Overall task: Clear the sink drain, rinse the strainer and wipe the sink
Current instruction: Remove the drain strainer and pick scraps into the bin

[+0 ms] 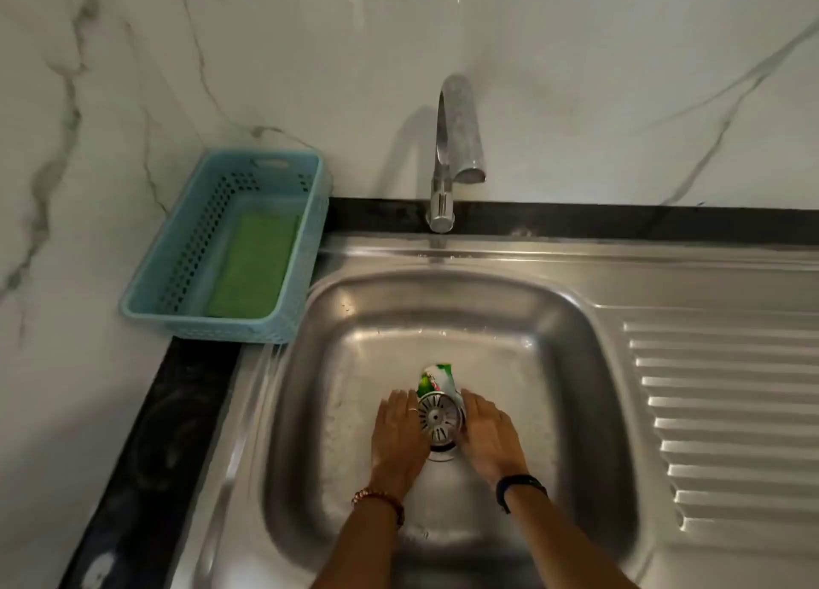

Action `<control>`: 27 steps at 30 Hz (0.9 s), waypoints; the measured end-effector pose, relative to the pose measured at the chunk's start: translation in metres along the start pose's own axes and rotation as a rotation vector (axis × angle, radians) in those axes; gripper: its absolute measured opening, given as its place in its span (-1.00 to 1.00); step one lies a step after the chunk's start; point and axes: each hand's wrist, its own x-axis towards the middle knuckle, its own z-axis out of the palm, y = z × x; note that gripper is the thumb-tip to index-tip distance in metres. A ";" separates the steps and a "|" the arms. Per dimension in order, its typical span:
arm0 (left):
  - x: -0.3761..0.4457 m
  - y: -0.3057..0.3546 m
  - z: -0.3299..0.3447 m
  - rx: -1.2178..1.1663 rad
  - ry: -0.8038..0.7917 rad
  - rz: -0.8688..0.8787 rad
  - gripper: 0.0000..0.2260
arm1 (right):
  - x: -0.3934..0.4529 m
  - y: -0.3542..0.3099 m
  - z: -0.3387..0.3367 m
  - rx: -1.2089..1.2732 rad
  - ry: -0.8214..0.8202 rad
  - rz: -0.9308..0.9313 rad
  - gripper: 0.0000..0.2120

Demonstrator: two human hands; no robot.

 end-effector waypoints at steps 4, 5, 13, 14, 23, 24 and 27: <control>0.010 -0.006 0.014 -0.128 0.001 -0.162 -0.69 | 0.018 0.006 0.010 0.028 0.087 0.079 -0.72; 0.012 -0.006 0.016 -0.142 -0.017 -0.170 -0.70 | 0.022 0.005 0.012 0.021 0.100 0.085 -0.74; 0.012 -0.002 0.018 -0.662 0.037 -0.315 -0.89 | 0.025 -0.009 0.021 0.224 0.150 0.230 -0.84; 0.009 0.000 0.016 -0.718 0.061 -0.334 -0.90 | 0.024 -0.009 0.020 0.273 0.163 0.244 -0.85; -0.030 0.015 -0.026 -0.803 0.260 -0.097 -0.90 | -0.020 -0.032 -0.037 1.709 0.163 0.655 -0.86; -0.035 0.017 -0.029 -0.810 0.282 -0.076 -0.88 | -0.026 -0.035 -0.045 1.768 0.115 0.635 -0.87; -0.050 0.020 -0.042 -0.868 0.279 -0.037 -0.82 | -0.045 -0.042 -0.059 1.813 0.078 0.533 -0.85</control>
